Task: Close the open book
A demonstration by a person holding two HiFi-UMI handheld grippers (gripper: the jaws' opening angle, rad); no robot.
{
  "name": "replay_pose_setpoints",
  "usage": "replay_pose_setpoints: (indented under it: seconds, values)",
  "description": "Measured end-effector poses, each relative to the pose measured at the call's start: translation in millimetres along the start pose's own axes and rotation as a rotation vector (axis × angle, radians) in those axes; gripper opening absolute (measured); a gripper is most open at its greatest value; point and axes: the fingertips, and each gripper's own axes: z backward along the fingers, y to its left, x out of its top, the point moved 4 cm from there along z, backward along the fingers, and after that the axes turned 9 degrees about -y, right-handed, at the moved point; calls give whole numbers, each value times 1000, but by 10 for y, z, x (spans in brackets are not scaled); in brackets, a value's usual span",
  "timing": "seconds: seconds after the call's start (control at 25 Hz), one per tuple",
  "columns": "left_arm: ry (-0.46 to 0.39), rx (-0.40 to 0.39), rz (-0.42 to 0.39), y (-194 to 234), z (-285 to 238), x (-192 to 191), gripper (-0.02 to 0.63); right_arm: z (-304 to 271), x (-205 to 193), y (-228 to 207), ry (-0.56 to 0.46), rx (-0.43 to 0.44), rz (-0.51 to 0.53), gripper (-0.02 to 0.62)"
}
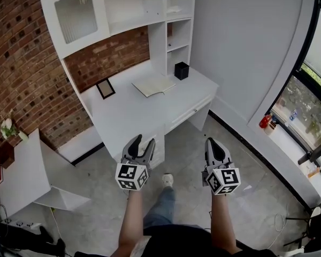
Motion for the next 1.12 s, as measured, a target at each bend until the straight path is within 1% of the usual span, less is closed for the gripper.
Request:
replay_pose_setpoints:
  seconds: [0.12,0.24,0.56,0.88,1.0,1.12]
  values:
    - [-4,3,-5,132,-303,-100,176,-276,-122,-195,-7,-8,-5,-2]
    - [17,16,-7,348,-619,-268,176,-653,-350,-356,4,-3,-27,-2]
    - [74,83,24,1175,-1694,-630,176,-2073,-838,-702,67,58,-51,-2]
    - [104,146,62,1959,-2670,-873,176,-3502,-1187,-860,130,141,-54,-2]
    - [119,166,79,2193,-2936,-991,176,-3959,-1342,-888,153,171,-57,-2]
    - [130,192,96,2372,-3087,-1099,176,-4299,-1461,-879,165,201,-59,-2]
